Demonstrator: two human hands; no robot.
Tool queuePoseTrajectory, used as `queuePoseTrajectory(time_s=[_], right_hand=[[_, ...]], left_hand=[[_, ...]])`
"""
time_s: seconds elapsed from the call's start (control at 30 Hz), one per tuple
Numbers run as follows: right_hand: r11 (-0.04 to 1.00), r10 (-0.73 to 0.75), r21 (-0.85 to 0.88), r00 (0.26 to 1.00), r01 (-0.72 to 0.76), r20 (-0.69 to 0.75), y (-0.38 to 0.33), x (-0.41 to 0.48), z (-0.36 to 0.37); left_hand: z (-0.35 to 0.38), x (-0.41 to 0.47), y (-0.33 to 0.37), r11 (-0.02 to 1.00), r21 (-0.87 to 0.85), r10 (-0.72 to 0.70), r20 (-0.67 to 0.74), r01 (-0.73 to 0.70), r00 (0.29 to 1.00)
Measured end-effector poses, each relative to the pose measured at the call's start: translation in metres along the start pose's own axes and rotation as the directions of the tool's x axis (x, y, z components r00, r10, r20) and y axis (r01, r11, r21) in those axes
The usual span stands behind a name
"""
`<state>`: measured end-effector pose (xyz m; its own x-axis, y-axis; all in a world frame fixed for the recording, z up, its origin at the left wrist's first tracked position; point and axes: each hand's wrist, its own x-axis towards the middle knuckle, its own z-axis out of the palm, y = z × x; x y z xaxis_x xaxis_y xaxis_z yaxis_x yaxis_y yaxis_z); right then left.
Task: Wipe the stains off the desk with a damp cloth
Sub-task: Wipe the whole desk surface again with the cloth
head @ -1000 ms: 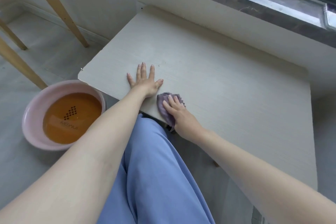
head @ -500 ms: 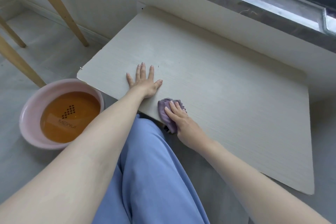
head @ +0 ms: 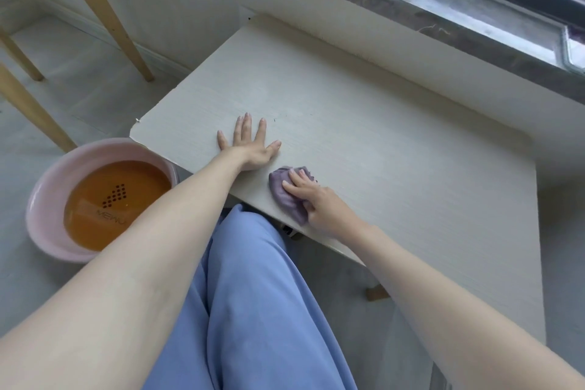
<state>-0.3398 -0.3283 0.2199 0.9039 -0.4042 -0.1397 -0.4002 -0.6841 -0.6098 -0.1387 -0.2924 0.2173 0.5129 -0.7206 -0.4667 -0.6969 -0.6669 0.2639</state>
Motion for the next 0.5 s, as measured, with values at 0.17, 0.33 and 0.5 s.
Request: queuePoseTrajectory(time_s=[0.17,0.33,0.5], right_hand=[[0.999,0.050,-0.017,0.994,-0.052,-0.099,-0.030,0.011,0.030],[0.993,-0.118,-0.012,0.993,0.118,0.023,-0.025,0.001,0.017],[0.996,0.066,-0.055,0.988,-0.074,-0.139,-0.029,0.033,0.037]], left_hand=[[-0.007,-0.004,-0.002,0.998,-0.065,0.010,0.039,-0.008,0.999],[-0.008,-0.006,-0.003,0.994,-0.106,0.021,0.053,-0.015,0.998],[-0.008,-0.005,-0.002,0.986,-0.164,-0.004,0.047,0.012,0.999]])
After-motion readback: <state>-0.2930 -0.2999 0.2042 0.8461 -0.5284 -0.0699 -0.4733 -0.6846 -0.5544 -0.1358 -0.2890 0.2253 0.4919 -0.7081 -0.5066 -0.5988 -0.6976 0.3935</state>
